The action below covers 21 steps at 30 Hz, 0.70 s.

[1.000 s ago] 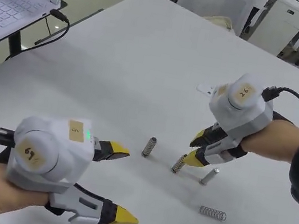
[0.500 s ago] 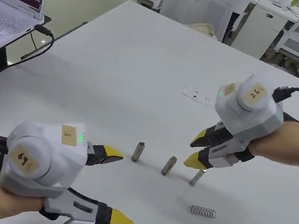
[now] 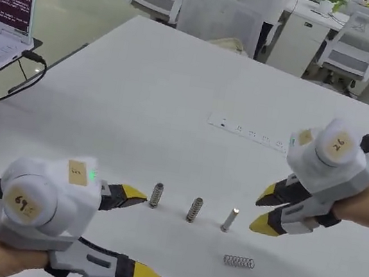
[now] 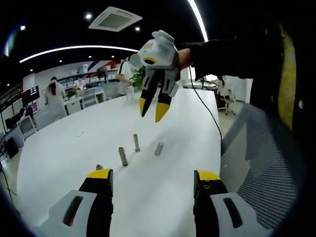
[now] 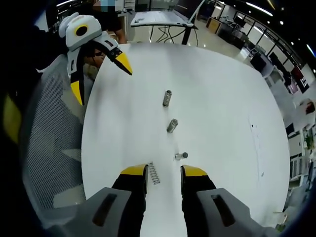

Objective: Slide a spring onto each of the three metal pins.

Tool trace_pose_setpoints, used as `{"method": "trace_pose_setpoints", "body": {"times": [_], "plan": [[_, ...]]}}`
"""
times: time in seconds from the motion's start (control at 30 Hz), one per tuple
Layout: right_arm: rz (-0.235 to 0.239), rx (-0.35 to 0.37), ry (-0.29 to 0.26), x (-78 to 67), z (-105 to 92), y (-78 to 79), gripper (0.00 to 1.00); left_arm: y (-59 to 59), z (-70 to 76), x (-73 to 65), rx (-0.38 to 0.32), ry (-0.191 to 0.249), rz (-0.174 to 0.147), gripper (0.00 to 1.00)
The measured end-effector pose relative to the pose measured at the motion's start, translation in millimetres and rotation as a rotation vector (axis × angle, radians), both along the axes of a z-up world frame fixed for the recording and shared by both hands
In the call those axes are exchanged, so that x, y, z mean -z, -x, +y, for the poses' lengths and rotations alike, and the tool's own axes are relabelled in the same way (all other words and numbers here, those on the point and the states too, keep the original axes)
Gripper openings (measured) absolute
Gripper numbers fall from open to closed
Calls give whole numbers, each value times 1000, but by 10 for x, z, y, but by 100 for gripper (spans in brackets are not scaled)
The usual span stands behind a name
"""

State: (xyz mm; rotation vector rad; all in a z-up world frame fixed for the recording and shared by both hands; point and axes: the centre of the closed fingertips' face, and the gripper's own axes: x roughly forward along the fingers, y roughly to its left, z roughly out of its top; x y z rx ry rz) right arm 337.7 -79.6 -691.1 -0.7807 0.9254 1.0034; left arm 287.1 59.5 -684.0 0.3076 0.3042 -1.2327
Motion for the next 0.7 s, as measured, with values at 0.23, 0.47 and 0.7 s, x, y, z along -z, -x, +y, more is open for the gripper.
{"method": "trace_pose_setpoints", "body": {"times": [0.23, 0.47, 0.7], "plan": [[28, 30, -10, 191, -142, 127, 24, 32, -4, -39, -4, -3, 0, 62], [60, 53, -15, 460, -280, 174, 23, 55, 24, -45, -10, -21, 0, 61], [96, 50, -15, 695, -314, 220, 21, 58, 44, -39, -24, -33, 3, 61]]}}
